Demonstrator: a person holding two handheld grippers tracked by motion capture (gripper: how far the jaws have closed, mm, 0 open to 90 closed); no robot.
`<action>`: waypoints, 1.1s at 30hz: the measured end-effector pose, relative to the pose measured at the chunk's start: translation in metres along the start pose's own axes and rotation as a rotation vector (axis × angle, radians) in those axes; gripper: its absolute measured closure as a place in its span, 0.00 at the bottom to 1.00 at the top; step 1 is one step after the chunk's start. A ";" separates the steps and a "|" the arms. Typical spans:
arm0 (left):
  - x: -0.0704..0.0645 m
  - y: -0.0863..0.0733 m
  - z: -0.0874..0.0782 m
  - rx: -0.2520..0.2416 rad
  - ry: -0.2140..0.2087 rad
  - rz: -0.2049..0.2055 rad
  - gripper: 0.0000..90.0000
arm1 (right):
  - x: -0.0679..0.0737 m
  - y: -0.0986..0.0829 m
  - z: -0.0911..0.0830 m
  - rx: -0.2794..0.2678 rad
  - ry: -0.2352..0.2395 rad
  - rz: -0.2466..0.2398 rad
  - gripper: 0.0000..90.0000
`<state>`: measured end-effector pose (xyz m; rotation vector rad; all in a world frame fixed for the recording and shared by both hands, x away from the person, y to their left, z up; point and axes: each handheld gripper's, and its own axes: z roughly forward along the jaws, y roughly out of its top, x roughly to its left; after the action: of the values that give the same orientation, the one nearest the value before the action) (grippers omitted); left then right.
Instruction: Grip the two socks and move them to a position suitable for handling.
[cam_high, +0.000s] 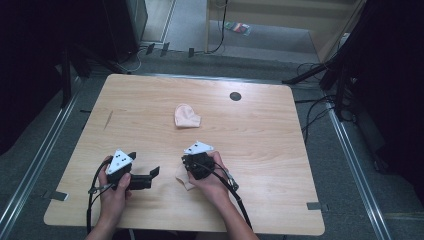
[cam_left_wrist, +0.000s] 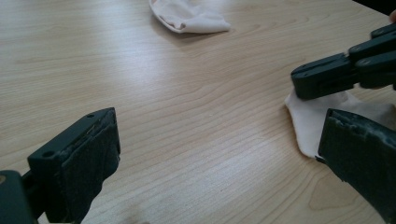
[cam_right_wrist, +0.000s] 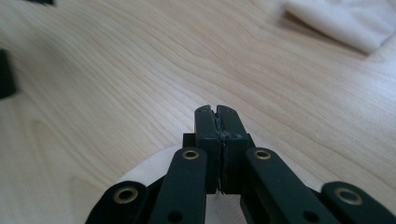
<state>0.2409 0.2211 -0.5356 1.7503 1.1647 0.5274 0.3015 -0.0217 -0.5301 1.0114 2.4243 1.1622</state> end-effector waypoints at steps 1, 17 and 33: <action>0.000 0.000 0.000 0.000 0.000 0.000 0.00 | 0.000 0.000 0.000 0.000 0.000 0.000 1.00; -0.030 0.025 0.045 0.093 -0.163 -0.002 0.27 | -0.004 -0.037 -0.071 -0.140 0.151 -0.023 0.99; -0.074 0.024 0.085 0.271 -0.332 0.166 0.68 | -0.006 -0.047 -0.078 -0.153 0.171 -0.011 0.99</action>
<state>0.2827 0.1140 -0.5446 2.0859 0.8912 0.1671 0.2444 -0.0909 -0.5163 0.8844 2.4178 1.4604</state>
